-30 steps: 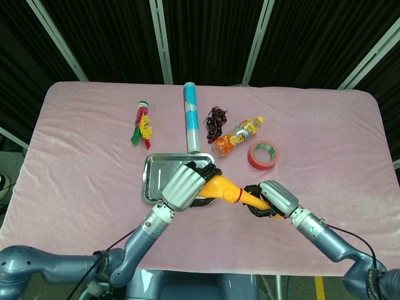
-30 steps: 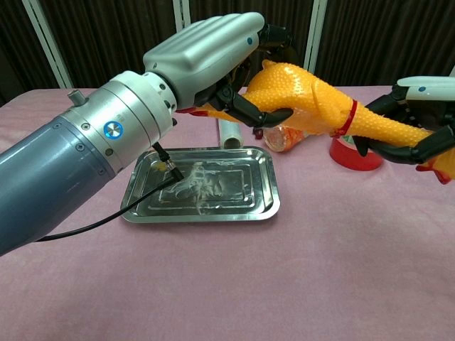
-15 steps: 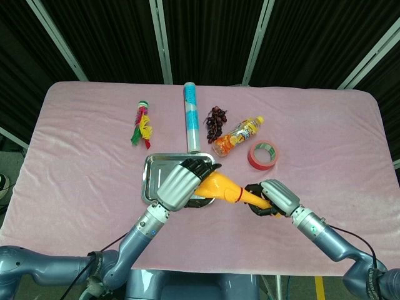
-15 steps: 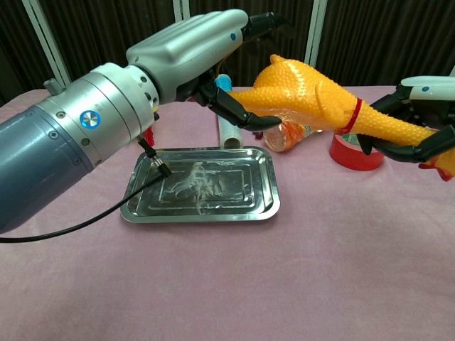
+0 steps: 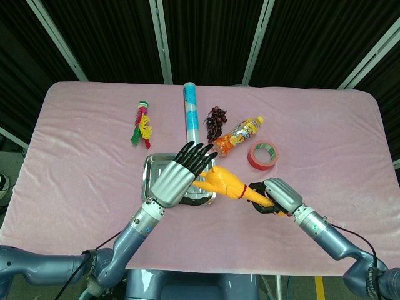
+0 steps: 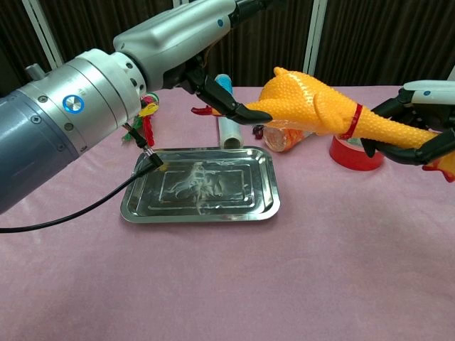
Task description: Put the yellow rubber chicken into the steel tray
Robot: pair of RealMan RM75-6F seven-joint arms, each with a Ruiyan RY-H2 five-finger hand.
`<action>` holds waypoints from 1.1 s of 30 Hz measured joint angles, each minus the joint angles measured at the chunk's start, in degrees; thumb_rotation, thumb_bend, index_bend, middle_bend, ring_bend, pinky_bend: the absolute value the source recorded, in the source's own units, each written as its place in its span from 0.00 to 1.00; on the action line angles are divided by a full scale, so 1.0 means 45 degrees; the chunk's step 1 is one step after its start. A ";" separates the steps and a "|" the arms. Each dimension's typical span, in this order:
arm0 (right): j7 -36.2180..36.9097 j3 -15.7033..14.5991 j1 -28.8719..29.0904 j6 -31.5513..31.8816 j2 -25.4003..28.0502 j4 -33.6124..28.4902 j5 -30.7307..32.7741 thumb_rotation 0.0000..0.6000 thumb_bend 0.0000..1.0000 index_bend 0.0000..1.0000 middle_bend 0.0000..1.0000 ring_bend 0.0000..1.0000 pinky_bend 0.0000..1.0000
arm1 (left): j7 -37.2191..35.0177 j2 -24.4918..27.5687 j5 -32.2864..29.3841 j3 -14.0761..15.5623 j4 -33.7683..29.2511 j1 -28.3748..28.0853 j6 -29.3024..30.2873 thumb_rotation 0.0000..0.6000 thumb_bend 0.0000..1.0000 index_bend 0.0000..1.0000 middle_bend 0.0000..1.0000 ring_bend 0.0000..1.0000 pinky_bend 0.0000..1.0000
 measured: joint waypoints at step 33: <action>0.0111 0.1015 0.2040 -0.1895 -0.2548 0.2544 0.0308 1.00 1.00 1.00 0.80 0.75 0.89 | -0.3196 0.6856 0.1877 0.3241 -0.3088 0.4778 0.2713 1.00 0.00 0.00 0.00 0.00 0.00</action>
